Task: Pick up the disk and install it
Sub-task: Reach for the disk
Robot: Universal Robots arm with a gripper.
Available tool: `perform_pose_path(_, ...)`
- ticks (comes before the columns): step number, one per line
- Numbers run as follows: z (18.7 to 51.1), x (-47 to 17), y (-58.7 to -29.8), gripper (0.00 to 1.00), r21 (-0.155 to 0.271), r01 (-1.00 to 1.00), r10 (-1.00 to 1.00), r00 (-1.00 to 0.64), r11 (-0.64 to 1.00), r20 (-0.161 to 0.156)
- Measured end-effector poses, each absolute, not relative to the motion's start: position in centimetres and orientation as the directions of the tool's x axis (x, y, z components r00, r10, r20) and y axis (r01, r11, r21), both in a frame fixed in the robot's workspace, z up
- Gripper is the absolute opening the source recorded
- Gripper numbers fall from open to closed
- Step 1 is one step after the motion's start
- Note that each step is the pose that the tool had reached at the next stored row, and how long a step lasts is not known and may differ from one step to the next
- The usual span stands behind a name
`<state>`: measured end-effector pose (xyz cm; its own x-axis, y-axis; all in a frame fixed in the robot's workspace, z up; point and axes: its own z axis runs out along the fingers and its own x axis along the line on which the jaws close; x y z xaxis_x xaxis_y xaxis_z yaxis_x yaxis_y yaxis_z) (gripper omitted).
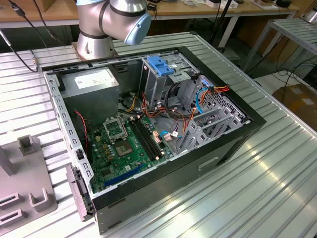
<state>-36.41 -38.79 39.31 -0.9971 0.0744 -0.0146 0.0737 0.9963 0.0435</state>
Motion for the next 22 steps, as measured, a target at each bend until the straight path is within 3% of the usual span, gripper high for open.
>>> perform_pose_path(22, 39.2, -41.9, -38.7, 0.11, 0.042, 0.074, 0.074, -0.997, 0.996, 0.001)
